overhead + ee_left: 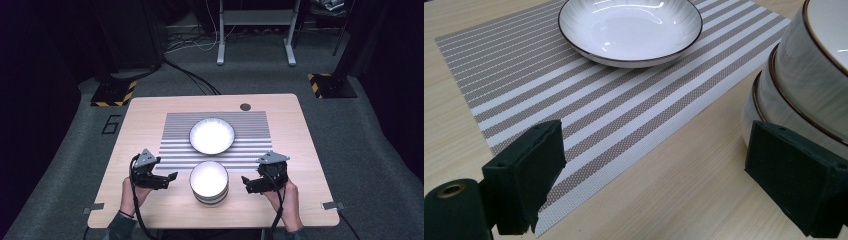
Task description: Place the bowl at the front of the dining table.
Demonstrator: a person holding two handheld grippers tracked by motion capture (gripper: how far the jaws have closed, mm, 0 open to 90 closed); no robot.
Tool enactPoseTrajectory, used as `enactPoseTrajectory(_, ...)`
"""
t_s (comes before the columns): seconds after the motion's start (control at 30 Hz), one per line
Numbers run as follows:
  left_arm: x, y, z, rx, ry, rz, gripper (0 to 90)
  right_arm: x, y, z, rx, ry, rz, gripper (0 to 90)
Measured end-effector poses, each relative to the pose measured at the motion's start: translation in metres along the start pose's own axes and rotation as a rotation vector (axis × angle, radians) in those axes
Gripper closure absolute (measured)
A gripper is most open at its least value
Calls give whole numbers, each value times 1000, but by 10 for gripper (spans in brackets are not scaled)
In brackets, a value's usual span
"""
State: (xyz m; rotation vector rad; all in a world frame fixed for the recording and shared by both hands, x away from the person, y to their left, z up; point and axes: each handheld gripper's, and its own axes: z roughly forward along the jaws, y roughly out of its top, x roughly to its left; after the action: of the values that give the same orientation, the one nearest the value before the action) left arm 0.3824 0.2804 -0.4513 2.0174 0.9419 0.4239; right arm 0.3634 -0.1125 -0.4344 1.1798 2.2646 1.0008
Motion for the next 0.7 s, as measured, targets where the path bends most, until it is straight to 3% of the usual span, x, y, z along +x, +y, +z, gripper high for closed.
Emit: enactPoseTrajectory(0.7, -19, 30, 5, -20, -59, 53, 92, 14, 29, -6, -39, 36, -30, 0)
